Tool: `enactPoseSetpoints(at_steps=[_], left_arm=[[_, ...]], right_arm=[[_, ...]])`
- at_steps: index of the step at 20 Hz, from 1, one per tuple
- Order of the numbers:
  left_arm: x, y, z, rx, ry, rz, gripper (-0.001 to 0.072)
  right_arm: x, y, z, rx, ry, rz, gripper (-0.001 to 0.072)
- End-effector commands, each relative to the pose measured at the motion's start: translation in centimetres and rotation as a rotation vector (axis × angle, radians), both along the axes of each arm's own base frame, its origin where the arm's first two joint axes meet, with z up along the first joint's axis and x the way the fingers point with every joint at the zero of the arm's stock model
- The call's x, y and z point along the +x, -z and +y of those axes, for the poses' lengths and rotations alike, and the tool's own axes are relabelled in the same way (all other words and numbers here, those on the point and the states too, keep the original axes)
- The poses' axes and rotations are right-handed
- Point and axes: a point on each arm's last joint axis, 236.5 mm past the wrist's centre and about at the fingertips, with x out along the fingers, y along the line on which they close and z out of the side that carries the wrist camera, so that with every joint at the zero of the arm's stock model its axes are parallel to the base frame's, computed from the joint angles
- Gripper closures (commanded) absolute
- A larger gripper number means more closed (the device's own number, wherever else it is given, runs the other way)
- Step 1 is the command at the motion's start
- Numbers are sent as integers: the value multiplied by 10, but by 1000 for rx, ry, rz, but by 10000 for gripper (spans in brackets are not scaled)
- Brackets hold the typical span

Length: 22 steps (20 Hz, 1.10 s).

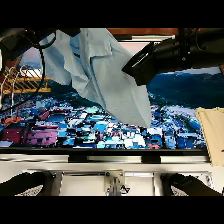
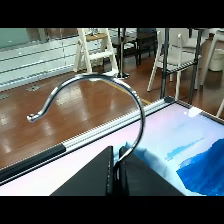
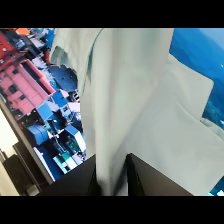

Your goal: Fold the shirts.

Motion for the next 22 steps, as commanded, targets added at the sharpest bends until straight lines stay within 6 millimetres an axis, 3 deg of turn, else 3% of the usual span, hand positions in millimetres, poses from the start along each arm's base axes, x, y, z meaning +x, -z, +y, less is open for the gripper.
enactPoseSetpoints(at_steps=[1,2,5,6,7,8,11,13,16,22], left_arm=[[-3,-3,-1,-21,12,7,656],[-3,-4,0,-21,11,6,656],[-1,-3,3,-18,2,6,641],[1,-3,6,-18,-4,6,501],[2,-3,7,-18,-7,6,270],[3,-2,9,-14,-10,11,219],[5,4,16,6,-20,31,216],[2,0,20,7,-23,26,215],[-10,-16,26,-9,-22,-5,215],[-53,-62,47,-54,-22,-95,216]], right_arm=[[3,6,7,13,-16,28,511],[3,6,7,11,-19,25,636],[2,1,7,0,-46,-23,639],[2,-4,7,5,-48,-51,641],[3,-11,6,15,-46,-80,642],[4,-19,5,31,-33,-110,642],[6,-45,1,72,-2,-202,643],[9,-51,-5,66,25,-235,643],[24,-47,-22,16,107,-254,643],[72,-55,-81,-77,410,-348,643]])
